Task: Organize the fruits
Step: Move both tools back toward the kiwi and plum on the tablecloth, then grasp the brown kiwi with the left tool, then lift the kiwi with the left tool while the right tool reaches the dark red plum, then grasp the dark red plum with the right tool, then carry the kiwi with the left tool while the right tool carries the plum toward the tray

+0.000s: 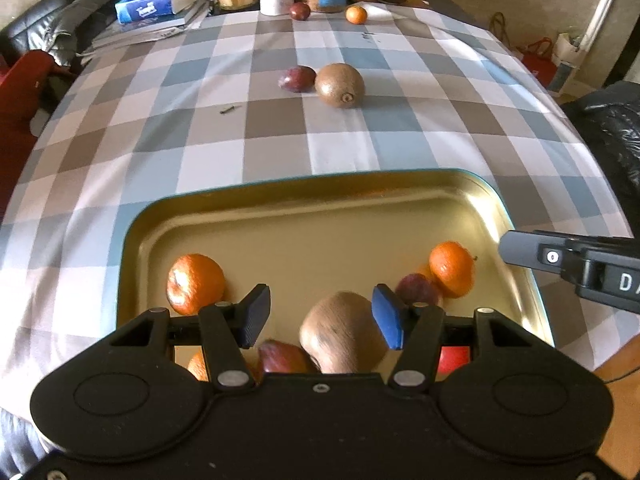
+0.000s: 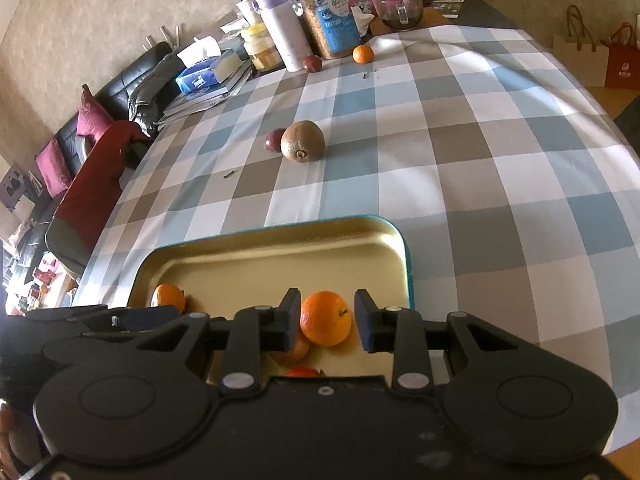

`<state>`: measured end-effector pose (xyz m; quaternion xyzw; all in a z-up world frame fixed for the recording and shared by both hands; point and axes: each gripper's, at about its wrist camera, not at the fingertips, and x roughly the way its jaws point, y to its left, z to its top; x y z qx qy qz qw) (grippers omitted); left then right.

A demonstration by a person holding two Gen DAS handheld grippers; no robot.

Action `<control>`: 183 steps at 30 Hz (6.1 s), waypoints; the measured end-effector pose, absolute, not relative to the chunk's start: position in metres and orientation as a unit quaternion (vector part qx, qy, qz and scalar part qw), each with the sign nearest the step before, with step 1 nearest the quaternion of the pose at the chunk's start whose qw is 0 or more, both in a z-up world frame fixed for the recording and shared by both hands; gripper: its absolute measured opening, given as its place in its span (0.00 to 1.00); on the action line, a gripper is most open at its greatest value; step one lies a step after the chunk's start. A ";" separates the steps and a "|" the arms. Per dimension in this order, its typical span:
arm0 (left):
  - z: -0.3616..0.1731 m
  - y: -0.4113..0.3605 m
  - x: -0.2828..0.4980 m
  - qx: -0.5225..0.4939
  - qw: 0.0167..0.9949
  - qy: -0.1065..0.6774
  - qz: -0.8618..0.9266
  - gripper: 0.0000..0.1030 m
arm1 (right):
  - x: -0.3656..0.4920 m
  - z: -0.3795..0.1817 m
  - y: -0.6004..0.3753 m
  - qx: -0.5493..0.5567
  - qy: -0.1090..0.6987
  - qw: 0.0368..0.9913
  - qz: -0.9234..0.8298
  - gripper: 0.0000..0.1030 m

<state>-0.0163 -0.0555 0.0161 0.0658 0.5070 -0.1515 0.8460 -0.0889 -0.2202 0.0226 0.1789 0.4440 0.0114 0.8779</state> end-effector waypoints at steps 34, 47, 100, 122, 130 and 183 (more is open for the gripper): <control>0.030 -0.102 0.112 0.071 0.855 0.501 -0.112 0.59 | 0.075 0.013 -0.281 0.182 0.462 0.867 -0.050 0.32; 0.000 -0.121 0.151 0.046 0.819 0.561 -0.111 0.59 | 0.095 -0.014 -0.292 0.195 0.493 0.845 -0.069 0.32; -0.024 -0.162 0.216 0.033 0.812 0.575 -0.098 0.64 | 0.103 -0.032 -0.302 0.231 0.483 0.844 -0.042 0.32; -0.024 -0.081 0.179 0.052 0.811 0.580 -0.059 0.60 | 0.086 -0.019 -0.274 0.206 0.496 0.842 -0.041 0.32; -0.024 -0.038 0.179 0.042 0.815 0.577 -0.032 0.60 | 0.085 -0.008 -0.242 0.180 0.502 0.845 -0.030 0.32; -0.015 0.026 0.156 -0.009 0.840 0.532 -0.107 0.69 | 0.207 -0.042 -0.158 0.236 0.473 0.846 -0.067 0.36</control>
